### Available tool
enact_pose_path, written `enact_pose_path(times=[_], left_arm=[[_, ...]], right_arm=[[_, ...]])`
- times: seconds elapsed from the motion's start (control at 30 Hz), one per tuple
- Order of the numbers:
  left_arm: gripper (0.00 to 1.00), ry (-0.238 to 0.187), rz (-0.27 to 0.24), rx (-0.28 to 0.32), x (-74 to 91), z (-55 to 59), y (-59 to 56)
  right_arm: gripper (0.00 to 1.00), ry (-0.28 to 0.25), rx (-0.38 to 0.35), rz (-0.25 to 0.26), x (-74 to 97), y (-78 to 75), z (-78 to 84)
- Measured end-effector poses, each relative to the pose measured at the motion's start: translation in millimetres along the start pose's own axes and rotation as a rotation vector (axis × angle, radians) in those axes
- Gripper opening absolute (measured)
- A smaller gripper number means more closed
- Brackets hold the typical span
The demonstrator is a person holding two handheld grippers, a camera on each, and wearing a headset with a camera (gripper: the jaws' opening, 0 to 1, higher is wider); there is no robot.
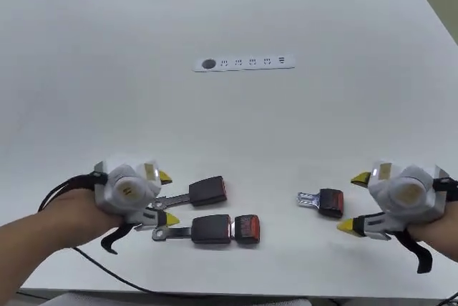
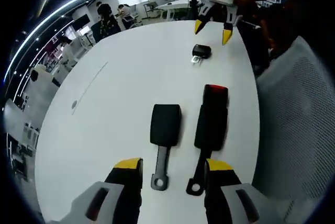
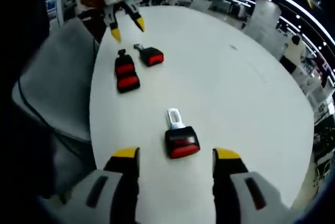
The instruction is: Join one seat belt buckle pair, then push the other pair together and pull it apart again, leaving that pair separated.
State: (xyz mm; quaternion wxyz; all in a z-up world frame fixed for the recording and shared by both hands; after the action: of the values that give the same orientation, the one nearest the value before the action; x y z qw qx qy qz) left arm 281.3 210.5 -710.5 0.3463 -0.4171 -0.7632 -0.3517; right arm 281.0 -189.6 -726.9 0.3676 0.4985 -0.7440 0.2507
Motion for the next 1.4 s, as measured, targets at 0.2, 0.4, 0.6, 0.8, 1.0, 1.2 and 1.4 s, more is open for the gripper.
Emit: enact_pose_path(times=[0.2, 0.4, 0.6, 0.8, 1.0, 1.2, 1.4], left_arm=[[0.53, -0.046, -0.040, 0.098, 34.1, 23.6, -10.9], [0.63, -0.101, -0.089, 0.239, 58.6, 37.2, -13.7], [0.70, -0.144, -0.121, 0.320, 77.6, 42.0, -21.1], [0.83, -0.165, -0.137, 0.366, 90.2, 45.7, -35.0], [0.94, -0.171, -0.165, 0.428, 99.9, 50.1, -45.2], [1.00, -0.180, -0.182, 0.430, 102.1, 48.9, -53.5], [1.00, -0.186, -0.202, 0.422, 107.4, 45.3, -53.2]], right_arm=[[0.59, -0.038, -0.026, 0.002, 14.4, 17.9, -1.7], [0.63, -0.097, -0.084, -0.001, 26.9, 26.5, -6.8], [0.68, -0.093, -0.066, -0.013, 38.9, 33.0, -10.7], [0.70, -0.115, -0.078, -0.001, 54.7, 41.3, -11.8], [0.81, -0.165, -0.142, 0.048, 65.5, 42.5, -0.6], [0.94, -0.202, -0.145, 0.066, 67.8, 50.0, 5.0], [1.00, -0.189, -0.122, 0.082, 70.5, 46.9, 10.1]])
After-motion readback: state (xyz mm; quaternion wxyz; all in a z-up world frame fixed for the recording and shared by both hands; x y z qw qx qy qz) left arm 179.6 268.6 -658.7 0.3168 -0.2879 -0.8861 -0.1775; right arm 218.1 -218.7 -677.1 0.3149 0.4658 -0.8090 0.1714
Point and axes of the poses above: the centre of the closed fingertips' face, and the gripper's own axes: x roughly backward along the fingers, y roughly to its left, z roughly out of its underside, the point moved 9 cm from there along x, roughly backward along the fingers, and after that the axes turned 6 degrees about -z, right-handed, at the moved point
